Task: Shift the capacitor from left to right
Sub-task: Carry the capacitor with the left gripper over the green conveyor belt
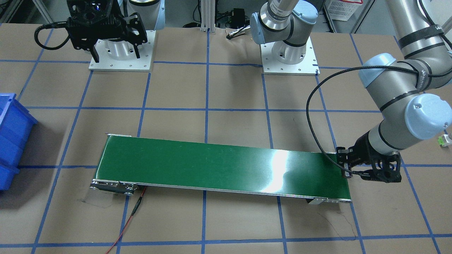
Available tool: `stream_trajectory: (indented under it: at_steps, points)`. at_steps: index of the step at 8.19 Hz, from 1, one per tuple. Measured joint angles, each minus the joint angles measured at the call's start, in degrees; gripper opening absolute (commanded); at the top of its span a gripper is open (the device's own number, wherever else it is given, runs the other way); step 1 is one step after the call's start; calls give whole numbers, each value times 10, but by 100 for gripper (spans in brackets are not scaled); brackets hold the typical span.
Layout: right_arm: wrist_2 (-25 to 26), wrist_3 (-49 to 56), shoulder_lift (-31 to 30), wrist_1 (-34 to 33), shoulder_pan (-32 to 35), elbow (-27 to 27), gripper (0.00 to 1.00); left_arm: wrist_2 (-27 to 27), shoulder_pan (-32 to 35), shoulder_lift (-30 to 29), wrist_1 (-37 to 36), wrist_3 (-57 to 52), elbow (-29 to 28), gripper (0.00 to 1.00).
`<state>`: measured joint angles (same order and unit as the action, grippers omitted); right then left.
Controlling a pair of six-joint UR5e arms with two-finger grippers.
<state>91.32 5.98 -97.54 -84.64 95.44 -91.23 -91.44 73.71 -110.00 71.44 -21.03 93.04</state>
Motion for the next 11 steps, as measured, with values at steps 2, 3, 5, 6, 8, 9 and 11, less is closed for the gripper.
stream_trajectory:
  at_steps: [2,3,5,6,8,9,11]
  points:
    - [0,1,0,0,-1,0,100,2,1,-5,-2,4,8,0]
    - [0,1,0,0,-1,0,100,2,1,-8,-2,4,12,0]
    - [0,1,0,0,-1,0,100,3,1,-10,-6,5,19,0]
    - [0,1,0,1,-1,0,100,4,1,-11,-7,5,20,0]
    - [0,1,0,1,-1,0,100,5,1,-21,-8,4,21,0]
    - [0,1,0,1,-1,0,100,4,3,-26,-9,3,20,10]
    - [0,1,0,1,-1,0,100,4,10,-30,-10,7,20,62]
